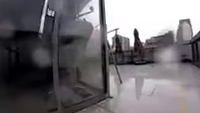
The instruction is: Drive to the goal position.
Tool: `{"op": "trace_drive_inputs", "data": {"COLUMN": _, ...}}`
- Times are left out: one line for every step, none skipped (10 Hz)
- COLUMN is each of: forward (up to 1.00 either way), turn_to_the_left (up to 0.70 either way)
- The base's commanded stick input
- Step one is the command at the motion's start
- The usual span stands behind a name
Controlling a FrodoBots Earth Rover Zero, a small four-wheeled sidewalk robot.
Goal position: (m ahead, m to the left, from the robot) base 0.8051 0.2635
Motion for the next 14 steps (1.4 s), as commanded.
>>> {"op": "trace_drive_inputs", "data": {"forward": -0.16, "turn_to_the_left": 0.41}}
{"op": "trace_drive_inputs", "data": {"forward": -0.70, "turn_to_the_left": 0.27}}
{"op": "trace_drive_inputs", "data": {"forward": -0.70, "turn_to_the_left": 0.27}}
{"op": "trace_drive_inputs", "data": {"forward": -0.70, "turn_to_the_left": 0.27}}
{"op": "trace_drive_inputs", "data": {"forward": -0.70, "turn_to_the_left": 0.27}}
{"op": "trace_drive_inputs", "data": {"forward": -0.70, "turn_to_the_left": 0.27}}
{"op": "trace_drive_inputs", "data": {"forward": -0.70, "turn_to_the_left": 0.27}}
{"op": "trace_drive_inputs", "data": {"forward": -0.70, "turn_to_the_left": 0.27}}
{"op": "trace_drive_inputs", "data": {"forward": -0.70, "turn_to_the_left": 0.27}}
{"op": "trace_drive_inputs", "data": {"forward": -0.70, "turn_to_the_left": 0.27}}
{"op": "trace_drive_inputs", "data": {"forward": -0.70, "turn_to_the_left": 0.27}}
{"op": "trace_drive_inputs", "data": {"forward": -0.70, "turn_to_the_left": 0.27}}
{"op": "trace_drive_inputs", "data": {"forward": -0.70, "turn_to_the_left": 0.27}}
{"op": "trace_drive_inputs", "data": {"forward": -0.70, "turn_to_the_left": 0.27}}
